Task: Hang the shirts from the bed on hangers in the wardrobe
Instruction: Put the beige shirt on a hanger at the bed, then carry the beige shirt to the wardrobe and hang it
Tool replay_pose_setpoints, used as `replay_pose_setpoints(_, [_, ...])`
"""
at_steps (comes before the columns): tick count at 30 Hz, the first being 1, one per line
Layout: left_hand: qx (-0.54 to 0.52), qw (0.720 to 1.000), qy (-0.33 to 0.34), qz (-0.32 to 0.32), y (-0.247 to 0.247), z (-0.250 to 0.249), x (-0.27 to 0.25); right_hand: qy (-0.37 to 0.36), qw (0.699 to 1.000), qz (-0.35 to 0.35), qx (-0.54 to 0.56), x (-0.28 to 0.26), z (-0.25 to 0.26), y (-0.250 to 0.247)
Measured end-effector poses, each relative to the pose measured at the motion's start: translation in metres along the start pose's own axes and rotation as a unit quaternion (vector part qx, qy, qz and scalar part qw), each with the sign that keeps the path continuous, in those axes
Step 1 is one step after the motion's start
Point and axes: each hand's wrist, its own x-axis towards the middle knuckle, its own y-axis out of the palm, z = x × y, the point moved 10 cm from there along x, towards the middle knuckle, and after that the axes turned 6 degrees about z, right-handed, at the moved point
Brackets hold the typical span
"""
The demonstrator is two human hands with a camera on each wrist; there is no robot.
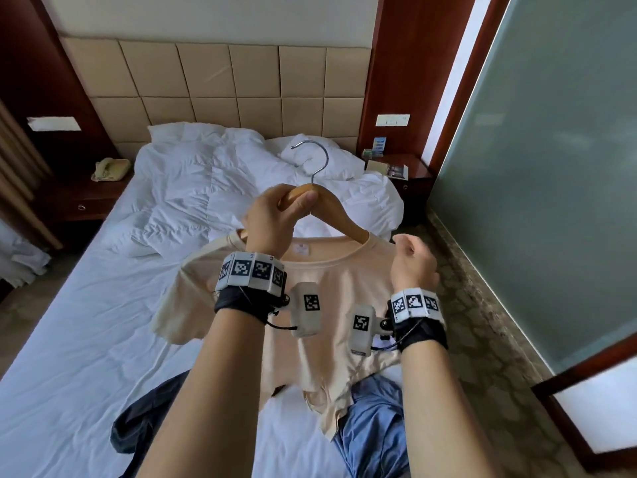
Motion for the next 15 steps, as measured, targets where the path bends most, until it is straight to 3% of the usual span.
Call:
replay_pose_setpoints(8, [-0.019,0.998,0.022,0.055,-0.005,0.004,0.008,-0.092,0.993,-0.016,-0.077,-0.037,0.031,0.016])
replay_pose_setpoints(12, [-0.044,0.994,0.023,0.095,0.009,0.003,0.010,-0.180,0.979,0.070,-0.065,-0.065,0.071,0.023])
replay_pose_setpoints(15, [-0.049,0.990,0.032,0.129,0.023,-0.007,0.011,-0.196,0.971,0.120,-0.068,-0.075,0.084,0.021])
